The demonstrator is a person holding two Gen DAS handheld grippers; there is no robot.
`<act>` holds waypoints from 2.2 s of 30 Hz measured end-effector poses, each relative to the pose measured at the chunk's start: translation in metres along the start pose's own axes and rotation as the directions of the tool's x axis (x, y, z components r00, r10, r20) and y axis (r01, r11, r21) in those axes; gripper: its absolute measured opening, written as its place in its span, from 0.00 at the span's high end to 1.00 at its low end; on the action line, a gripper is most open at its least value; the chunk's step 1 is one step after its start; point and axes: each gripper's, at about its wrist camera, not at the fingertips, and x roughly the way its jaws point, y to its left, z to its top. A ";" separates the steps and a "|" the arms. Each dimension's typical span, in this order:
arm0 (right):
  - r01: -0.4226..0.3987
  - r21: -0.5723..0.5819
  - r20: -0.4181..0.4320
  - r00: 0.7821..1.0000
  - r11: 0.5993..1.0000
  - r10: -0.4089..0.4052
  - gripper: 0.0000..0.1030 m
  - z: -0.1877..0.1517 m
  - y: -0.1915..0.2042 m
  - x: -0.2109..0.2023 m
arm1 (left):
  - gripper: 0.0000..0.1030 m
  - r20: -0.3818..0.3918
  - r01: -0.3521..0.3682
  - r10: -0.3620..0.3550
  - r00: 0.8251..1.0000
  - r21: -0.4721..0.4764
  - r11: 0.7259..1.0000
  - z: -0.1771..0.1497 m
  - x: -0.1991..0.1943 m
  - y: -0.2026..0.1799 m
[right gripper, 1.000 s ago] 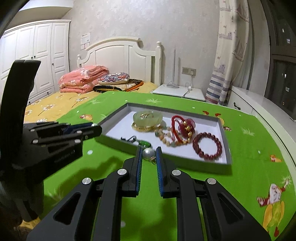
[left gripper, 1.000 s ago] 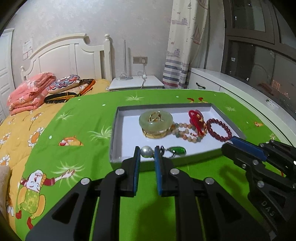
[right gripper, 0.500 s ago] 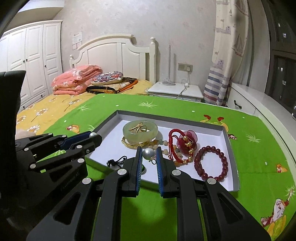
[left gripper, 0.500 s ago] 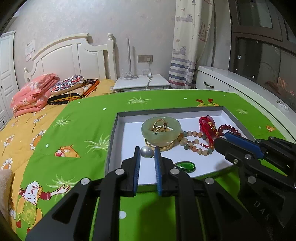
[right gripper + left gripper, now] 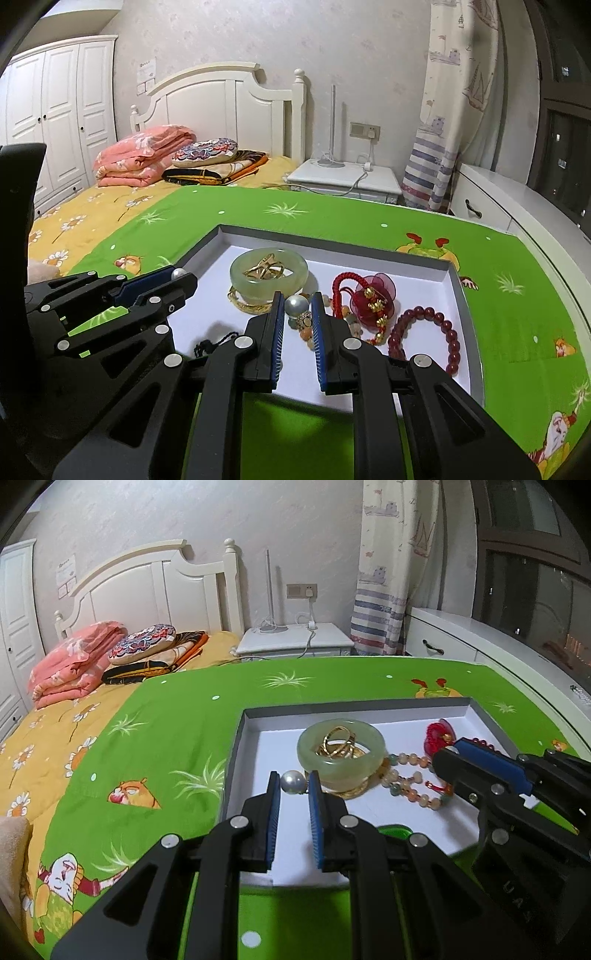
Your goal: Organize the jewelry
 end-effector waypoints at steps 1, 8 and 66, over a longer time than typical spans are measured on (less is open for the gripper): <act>0.002 -0.002 -0.003 1.000 1.000 -0.002 0.85 0.000 0.000 0.002 | 0.85 -0.003 -0.001 0.001 1.000 -0.002 1.000 0.001 0.002 0.001; 0.001 0.017 -0.036 0.999 1.000 0.000 0.85 0.007 -0.003 0.023 | 0.85 -0.025 -0.014 0.013 1.000 -0.018 1.000 0.005 0.016 0.005; 0.113 0.078 0.043 0.992 0.990 -0.117 0.23 -0.072 -0.036 -0.087 | 0.05 0.150 -0.012 0.012 0.989 -0.005 1.000 -0.072 -0.104 -0.007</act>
